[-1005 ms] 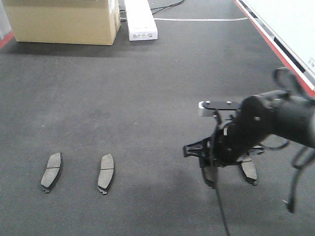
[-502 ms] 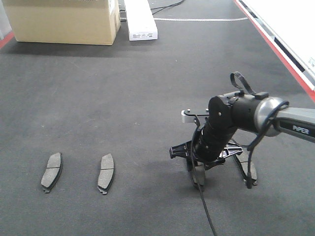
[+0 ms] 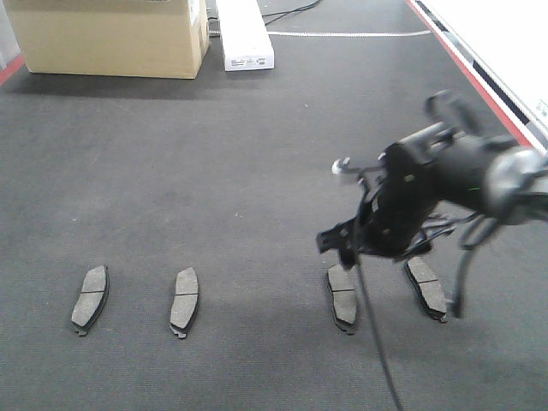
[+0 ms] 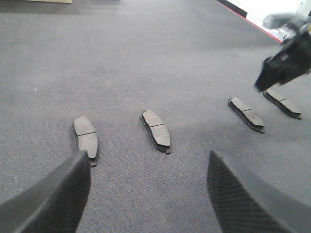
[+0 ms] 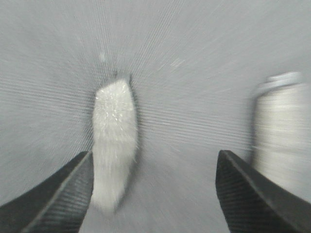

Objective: Move and align brake pads A on conveyor
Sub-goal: 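Lower the right gripper's brake pad onto the belt in line and release, then raise the empty right gripper away from the belt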

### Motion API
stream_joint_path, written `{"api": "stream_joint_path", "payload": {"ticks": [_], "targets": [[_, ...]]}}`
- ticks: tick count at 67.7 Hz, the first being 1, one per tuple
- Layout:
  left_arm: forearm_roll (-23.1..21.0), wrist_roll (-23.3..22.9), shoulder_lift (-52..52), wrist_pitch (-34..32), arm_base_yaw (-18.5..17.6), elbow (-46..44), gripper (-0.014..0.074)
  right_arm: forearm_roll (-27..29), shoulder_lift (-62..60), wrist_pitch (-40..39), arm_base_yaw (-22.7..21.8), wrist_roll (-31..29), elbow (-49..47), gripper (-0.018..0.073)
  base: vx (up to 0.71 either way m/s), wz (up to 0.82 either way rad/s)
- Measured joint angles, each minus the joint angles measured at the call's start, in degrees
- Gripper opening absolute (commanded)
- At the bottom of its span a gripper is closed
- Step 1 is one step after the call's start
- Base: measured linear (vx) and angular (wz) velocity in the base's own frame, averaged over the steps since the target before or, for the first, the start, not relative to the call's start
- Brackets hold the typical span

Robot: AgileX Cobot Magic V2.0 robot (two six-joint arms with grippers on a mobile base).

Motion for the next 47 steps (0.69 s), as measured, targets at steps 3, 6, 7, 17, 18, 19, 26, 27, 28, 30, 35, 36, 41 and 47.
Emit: {"api": "stream_joint_path", "payload": {"ticks": [3,6,7,17,18,19,26,27,28,30,35,36,41,47], "targets": [[0.0,0.0,0.0,0.0,0.0,0.0,0.0502,-0.5,-2.6,-0.3,0.0,0.0,1.7,0.0505,0.00,0.00],[0.0,0.0,0.0,0.0,0.0,0.0,0.0502,-0.9,-5.8,-0.8,0.0,0.0,3.5,0.0505,0.00,0.00],[0.0,0.0,0.0,0.0,0.0,0.0,0.0502,-1.0,-6.8,-1.0,0.0,0.0,3.8,0.0505,0.00,0.00],[0.0,0.0,0.0,0.0,0.0,0.0,0.0502,-2.3,-17.3,-4.2,-0.5,0.1,12.4,0.0505,0.00,0.00],[0.0,0.0,0.0,0.0,0.0,0.0,0.0502,-2.4,-18.9,-4.5,-0.5,0.1,13.1,0.0505,0.00,0.00],[0.0,0.0,0.0,0.0,0.0,0.0,0.0502,-2.5,-19.9,-4.9,-0.6,0.2,14.2,0.0505,0.00,0.00],[0.0,0.0,0.0,0.0,0.0,0.0,0.0502,-2.9,-28.1,-6.3,-0.8,0.3,19.3,0.0505,0.00,0.00],[0.0,0.0,0.0,0.0,0.0,0.0,0.0502,-2.9,-29.8,-6.3,-0.8,0.3,19.9,0.0505,0.00,0.00],[0.0,0.0,0.0,0.0,0.0,0.0,0.0502,-2.9,-30.9,-6.5,-0.8,0.3,20.5,0.0505,0.00,0.00],[0.0,0.0,0.0,0.0,0.0,0.0,0.0502,-2.9,-33.2,-6.9,-0.8,0.3,21.7,0.0505,0.00,0.00],[0.0,0.0,0.0,0.0,0.0,0.0,0.0502,-2.9,-39.6,-7.7,-0.8,0.3,25.0,0.0505,0.00,0.00],[0.0,0.0,0.0,0.0,0.0,0.0,0.0502,-2.9,-40.8,-8.0,-0.8,0.3,25.6,0.0505,0.00,0.00],[0.0,0.0,0.0,0.0,0.0,0.0,0.0502,-3.1,-47.4,-8.7,-0.8,0.3,29.1,0.0505,0.00,0.00],[0.0,0.0,0.0,0.0,0.0,0.0,0.0502,-3.7,-55.1,-9.2,-0.8,0.3,32.5,0.0505,0.00,0.00]]}}
